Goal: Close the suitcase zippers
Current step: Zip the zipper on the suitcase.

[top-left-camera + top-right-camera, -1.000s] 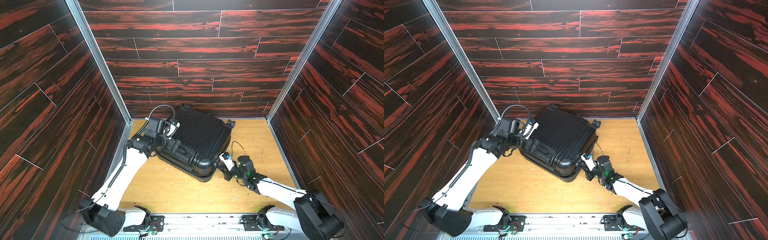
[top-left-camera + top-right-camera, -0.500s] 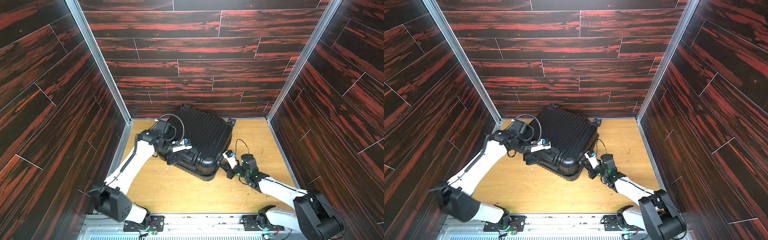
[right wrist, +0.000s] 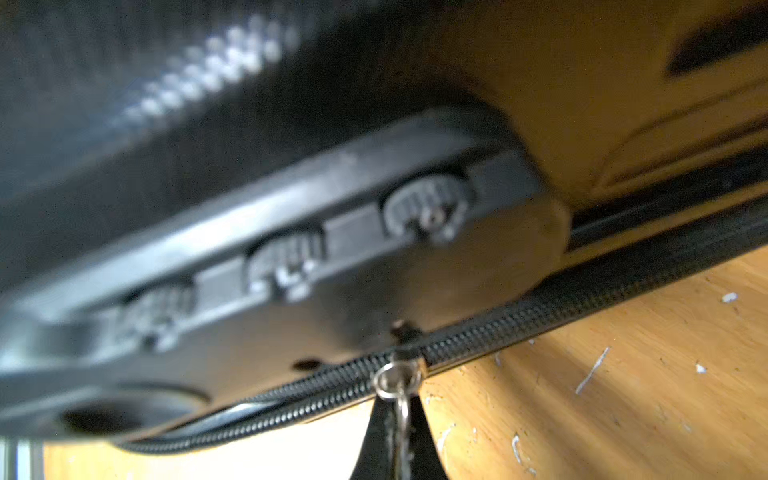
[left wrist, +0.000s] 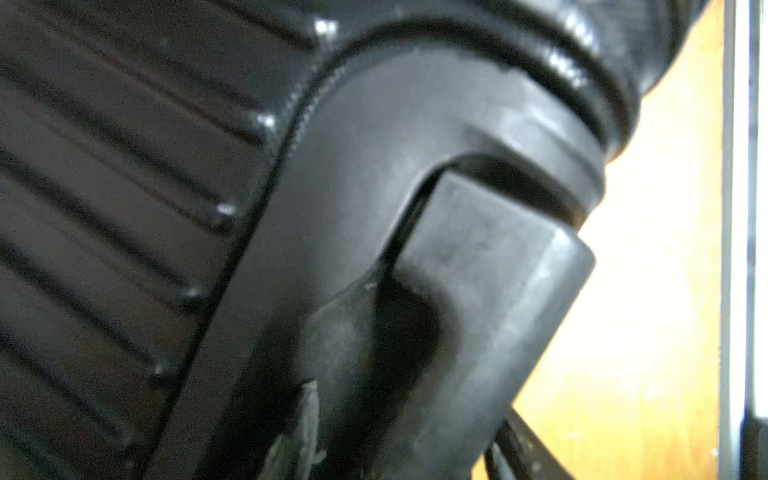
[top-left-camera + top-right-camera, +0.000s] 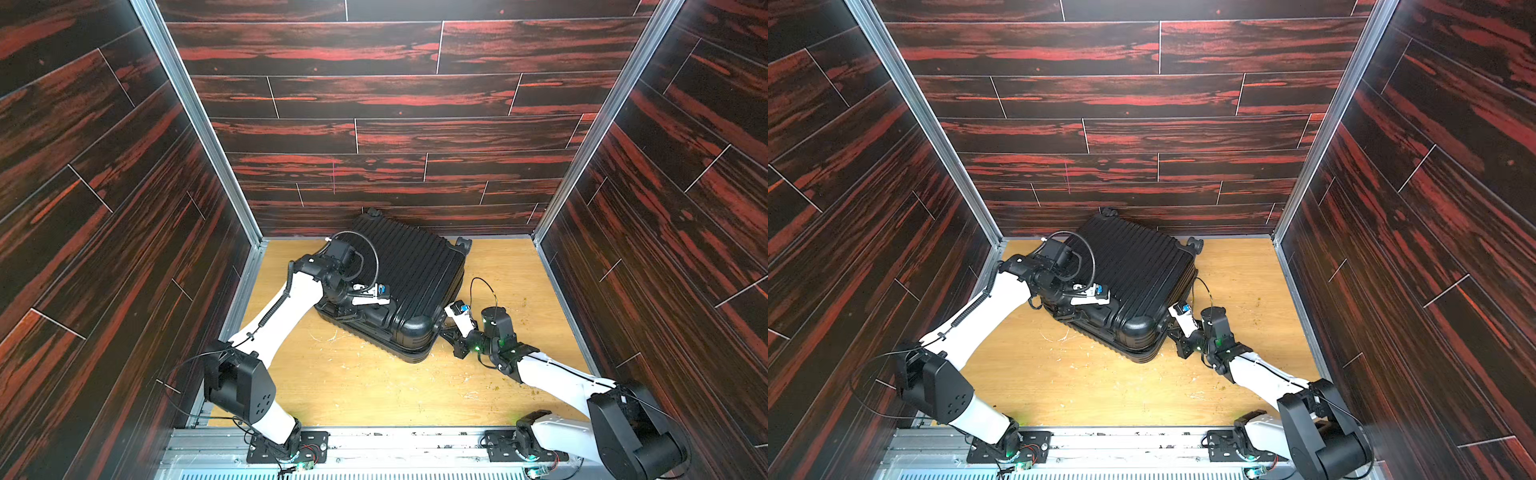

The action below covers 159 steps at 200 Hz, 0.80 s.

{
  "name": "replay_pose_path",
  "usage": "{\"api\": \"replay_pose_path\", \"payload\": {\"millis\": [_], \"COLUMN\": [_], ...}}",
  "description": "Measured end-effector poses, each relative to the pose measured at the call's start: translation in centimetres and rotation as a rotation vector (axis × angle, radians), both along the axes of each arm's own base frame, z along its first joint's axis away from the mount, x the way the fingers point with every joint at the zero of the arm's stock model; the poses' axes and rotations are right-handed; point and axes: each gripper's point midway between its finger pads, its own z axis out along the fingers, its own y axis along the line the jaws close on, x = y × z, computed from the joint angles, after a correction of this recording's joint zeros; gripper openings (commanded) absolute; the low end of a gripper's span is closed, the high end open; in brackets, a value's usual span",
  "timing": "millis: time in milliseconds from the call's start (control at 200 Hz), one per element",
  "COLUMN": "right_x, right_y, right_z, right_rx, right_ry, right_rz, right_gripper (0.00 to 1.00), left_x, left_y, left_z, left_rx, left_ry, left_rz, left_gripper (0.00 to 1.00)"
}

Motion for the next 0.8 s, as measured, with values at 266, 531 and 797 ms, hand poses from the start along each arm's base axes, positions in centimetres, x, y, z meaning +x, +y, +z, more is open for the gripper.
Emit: {"api": "replay_pose_path", "payload": {"millis": [266,531,797], "right_x": [0.6,1.0,0.5], "right_y": [-0.8,-1.5,-1.5], "right_z": [-0.2,0.3,1.0], "right_rx": [-0.033,-0.047,-0.039], "right_ry": [0.006,-0.016,-0.034], "right_rz": [-0.039,-0.075,-0.070], "right_gripper": [0.00,0.00,0.00], "left_x": [-0.6,-0.8,-0.9], "left_y": [-1.3,-1.9,-2.0], "left_z": [-0.2,0.0,0.2], "left_rx": [0.019,0.024,0.036], "left_ry": [-0.039,-0.034,-0.047], "left_rz": [-0.090,-0.018,0.044], "left_gripper": [0.34,0.31,0.32]}}
